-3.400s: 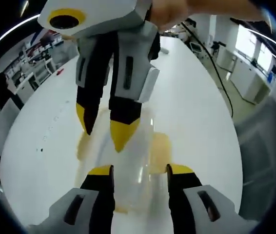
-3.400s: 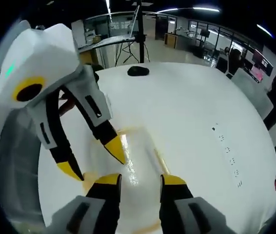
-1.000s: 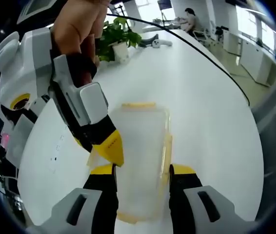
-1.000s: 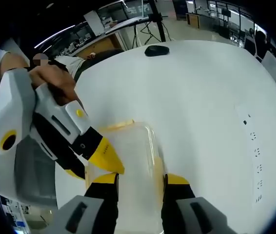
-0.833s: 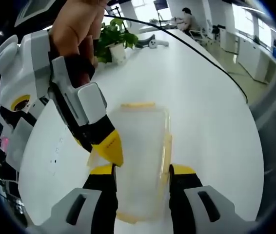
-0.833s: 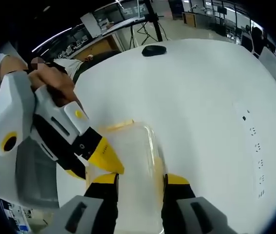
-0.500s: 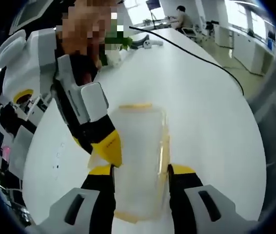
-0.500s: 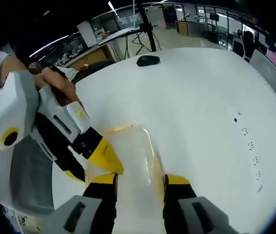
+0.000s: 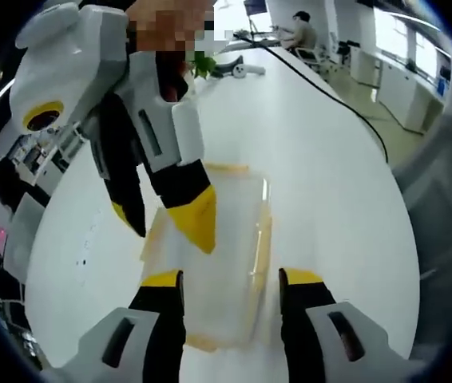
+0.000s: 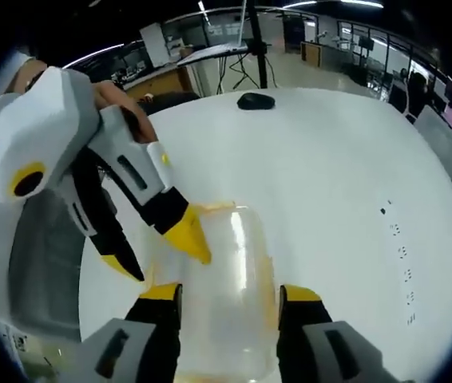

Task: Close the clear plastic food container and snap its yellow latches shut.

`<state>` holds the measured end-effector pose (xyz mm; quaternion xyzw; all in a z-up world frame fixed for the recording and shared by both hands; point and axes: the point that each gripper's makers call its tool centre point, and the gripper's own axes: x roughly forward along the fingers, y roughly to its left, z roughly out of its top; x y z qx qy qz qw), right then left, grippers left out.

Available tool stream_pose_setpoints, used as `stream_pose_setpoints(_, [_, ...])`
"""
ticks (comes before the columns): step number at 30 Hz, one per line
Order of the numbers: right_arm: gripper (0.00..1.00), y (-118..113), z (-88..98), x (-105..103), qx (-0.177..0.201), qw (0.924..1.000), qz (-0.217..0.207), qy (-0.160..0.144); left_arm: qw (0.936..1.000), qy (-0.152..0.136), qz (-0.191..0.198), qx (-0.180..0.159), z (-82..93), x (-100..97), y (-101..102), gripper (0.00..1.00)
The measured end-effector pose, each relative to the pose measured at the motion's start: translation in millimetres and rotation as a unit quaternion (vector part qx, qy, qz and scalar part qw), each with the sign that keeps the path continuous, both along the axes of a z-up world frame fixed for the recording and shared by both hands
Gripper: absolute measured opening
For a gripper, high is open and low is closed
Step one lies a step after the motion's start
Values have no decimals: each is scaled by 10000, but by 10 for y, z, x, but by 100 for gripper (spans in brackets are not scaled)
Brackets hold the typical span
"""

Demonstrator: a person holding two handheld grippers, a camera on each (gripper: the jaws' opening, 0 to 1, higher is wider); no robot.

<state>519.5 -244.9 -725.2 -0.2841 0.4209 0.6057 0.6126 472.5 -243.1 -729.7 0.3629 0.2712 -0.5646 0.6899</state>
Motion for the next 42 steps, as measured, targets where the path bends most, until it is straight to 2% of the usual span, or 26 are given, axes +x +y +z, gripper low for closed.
stream_pose_setpoints(3, [47, -37, 8, 9, -22, 9999, 43, -125, 10000, 45, -24, -9, 19, 0, 23, 46])
stream_pose_setpoints(11, [54, -127, 58, -34, -74, 9998, -45, -186, 9999, 96, -26, 17, 36, 41, 83, 49])
stream_pose_setpoints(16, [53, -173, 91, -59, -64, 9997, -74, -238, 9999, 105, -54, 85, 39, 56, 134, 52])
stream_pose_setpoints(24, [58, -283, 138, -121, -128, 9992, -102, -370, 9995, 111, -162, 262, 23, 104, 217, 57])
stream_pose_setpoints(36, [63, -409, 81, -270, -304, 9985, -104, -435, 9987, 182, -253, 402, 46, 225, 271, 62])
stream_pose_setpoints(39, [64, -438, 63, -295, -359, 9981, -67, -505, 9988, 334, -139, 328, 60, 243, 246, 65])
stream_pose_setpoints(42, [65, -458, 35, -320, -405, 9977, -38, -551, 9987, 291, -173, 371, 52, 275, 238, 65])
